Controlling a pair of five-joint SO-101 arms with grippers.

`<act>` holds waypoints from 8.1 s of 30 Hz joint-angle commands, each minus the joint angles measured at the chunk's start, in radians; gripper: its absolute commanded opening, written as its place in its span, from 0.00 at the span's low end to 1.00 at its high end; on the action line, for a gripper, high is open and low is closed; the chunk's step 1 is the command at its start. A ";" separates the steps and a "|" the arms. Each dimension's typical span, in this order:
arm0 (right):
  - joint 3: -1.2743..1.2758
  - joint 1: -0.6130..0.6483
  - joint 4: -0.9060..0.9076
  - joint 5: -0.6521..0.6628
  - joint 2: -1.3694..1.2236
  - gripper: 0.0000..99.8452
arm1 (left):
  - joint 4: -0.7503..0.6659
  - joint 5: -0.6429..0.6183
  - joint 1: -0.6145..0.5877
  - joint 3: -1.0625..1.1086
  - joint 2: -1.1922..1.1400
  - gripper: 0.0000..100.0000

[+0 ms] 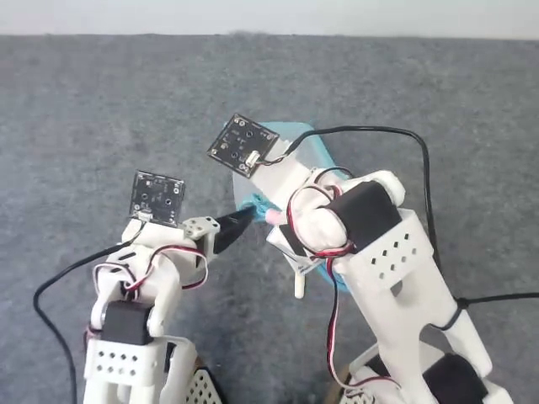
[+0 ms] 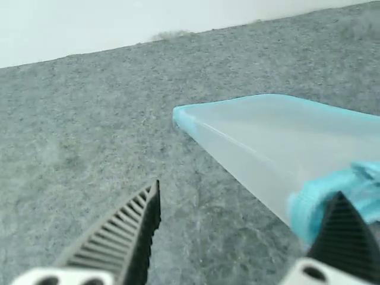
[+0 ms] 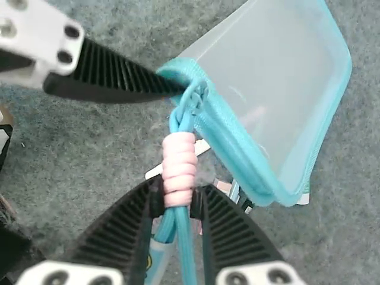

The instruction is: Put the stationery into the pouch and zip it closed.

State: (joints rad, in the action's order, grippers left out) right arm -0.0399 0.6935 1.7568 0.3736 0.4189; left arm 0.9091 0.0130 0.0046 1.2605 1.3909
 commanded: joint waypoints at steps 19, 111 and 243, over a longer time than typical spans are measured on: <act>0.057 0.061 0.047 -0.011 0.097 0.01 | -0.137 0.017 -0.028 0.073 0.002 0.36; -0.084 0.142 0.045 -0.028 0.140 0.01 | -0.178 0.052 -0.014 0.119 0.003 0.36; 0.620 -0.549 -0.633 0.129 -0.420 0.24 | -0.233 -0.117 -0.212 0.159 0.011 0.01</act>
State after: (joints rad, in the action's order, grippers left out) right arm 0.5846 0.1611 1.1354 0.4826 0.0031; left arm 0.7066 -0.0882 -0.2087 1.4354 1.3909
